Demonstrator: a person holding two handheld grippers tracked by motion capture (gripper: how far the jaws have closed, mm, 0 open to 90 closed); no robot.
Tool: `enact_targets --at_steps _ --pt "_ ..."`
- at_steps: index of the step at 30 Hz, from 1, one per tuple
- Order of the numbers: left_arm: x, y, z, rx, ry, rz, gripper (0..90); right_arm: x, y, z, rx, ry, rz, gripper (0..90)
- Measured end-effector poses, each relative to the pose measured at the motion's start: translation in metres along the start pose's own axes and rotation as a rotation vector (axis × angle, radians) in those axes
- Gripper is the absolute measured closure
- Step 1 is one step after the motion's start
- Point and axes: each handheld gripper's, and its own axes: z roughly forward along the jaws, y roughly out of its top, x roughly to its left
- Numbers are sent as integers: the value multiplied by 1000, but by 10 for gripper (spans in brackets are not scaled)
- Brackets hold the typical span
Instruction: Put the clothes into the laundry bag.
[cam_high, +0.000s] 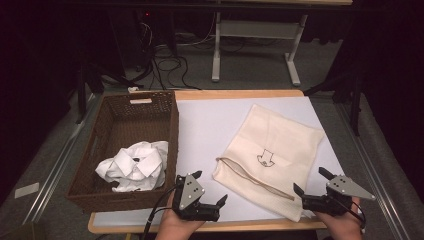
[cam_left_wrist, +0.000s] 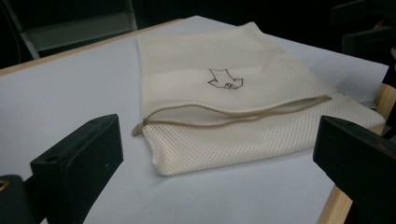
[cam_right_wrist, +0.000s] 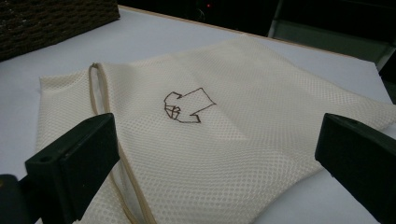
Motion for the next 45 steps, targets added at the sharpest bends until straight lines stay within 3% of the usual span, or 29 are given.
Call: enact_targets --at_steps 3,5,8,11,16,26,30,40,45 --pt "3 3 -6 -6 24 14 24 1 0 0 5 -1 4 4" --pt "10 6 -15 -22 39 -20 24 0 -1 1 7 4 7 4" --pt "13 10 -23 -26 85 -10 29 -1 -1 1 9 5 16 4" --pt "16 13 -28 -25 98 -9 29 -1 -2 1 7 14 24 4" --pt "33 14 -42 -39 141 -57 26 -1 -1 1 -6 19 17 4" --pt "63 16 -72 -73 239 -116 7 -1 -2 0 -9 17 18 4" --pt "77 11 -86 -97 296 -127 3 0 -2 1 -6 16 19 4" --pt "120 -3 -130 -115 426 -221 3 -2 -3 3 4 22 22 4" --pt "128 -9 -139 -127 438 -248 5 -2 -4 4 5 24 26 4"
